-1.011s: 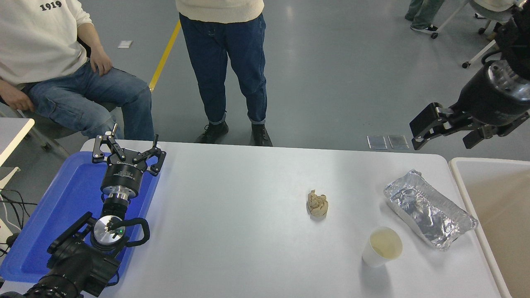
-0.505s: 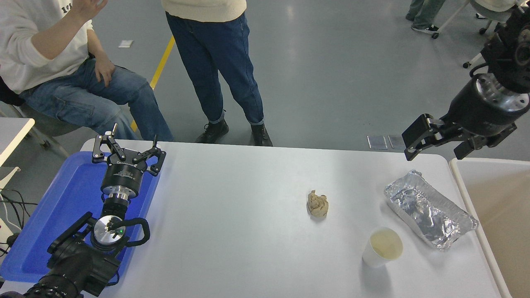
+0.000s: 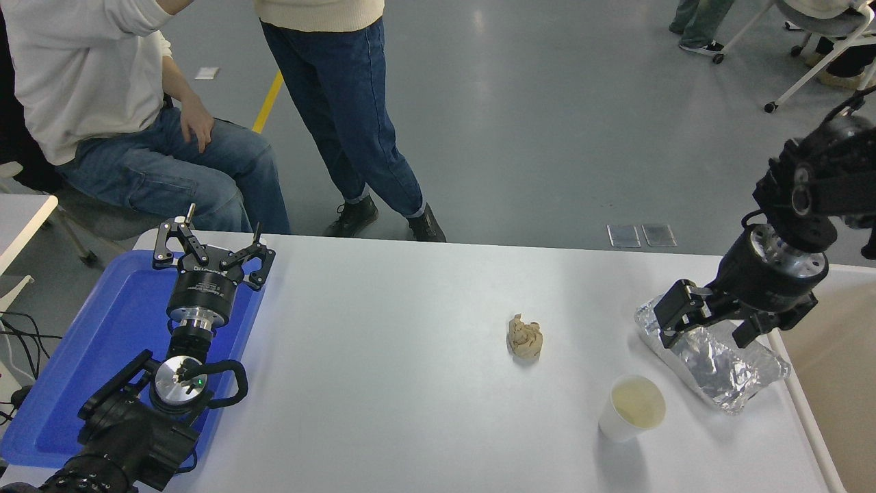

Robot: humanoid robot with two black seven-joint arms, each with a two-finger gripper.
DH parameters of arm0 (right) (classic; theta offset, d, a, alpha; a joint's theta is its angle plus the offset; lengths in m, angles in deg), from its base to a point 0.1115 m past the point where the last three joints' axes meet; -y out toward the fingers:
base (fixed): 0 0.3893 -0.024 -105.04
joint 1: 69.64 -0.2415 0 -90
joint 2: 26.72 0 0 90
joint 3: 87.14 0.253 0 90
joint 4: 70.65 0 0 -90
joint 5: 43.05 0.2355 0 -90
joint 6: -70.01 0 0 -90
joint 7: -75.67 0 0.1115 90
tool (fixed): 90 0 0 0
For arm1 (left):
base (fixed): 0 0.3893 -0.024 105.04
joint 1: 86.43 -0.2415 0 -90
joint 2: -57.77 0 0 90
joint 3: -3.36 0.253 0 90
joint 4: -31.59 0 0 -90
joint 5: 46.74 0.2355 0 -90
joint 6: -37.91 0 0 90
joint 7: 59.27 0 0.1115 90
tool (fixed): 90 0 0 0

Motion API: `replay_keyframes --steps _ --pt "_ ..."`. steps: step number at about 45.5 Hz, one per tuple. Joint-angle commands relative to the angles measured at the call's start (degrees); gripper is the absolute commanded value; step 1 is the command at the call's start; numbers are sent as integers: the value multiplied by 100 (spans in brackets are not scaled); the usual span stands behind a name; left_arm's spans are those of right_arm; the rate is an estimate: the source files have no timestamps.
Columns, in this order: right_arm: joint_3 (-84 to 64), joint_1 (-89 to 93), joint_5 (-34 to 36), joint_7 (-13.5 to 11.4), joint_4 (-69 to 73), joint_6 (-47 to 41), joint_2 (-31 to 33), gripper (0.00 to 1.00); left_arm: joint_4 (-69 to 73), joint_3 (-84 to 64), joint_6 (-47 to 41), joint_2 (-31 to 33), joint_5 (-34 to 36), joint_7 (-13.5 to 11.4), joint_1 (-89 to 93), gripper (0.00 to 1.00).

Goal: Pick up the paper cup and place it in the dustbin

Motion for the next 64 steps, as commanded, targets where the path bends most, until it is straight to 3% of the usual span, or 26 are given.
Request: replay_keyframes --steps 1,33,53,58,64 --pt "193 693 -16 -287 -15 634 -80 91 1 0 9 0 0 0 1 100" --pt "439 1924 19 -278 -296 2005 -282 91 1 0 0 0 0 0 1 100" --pt "624 2232 90 -278 -384 2110 -362 90 1 0 0 0 0 0 1 100" --pt "633 2240 107 -278 -393 2242 -362 81 1 0 0 0 0 0 1 100" --pt "633 2249 116 -278 -393 2330 -362 62 1 0 9 0 0 0 1 100"
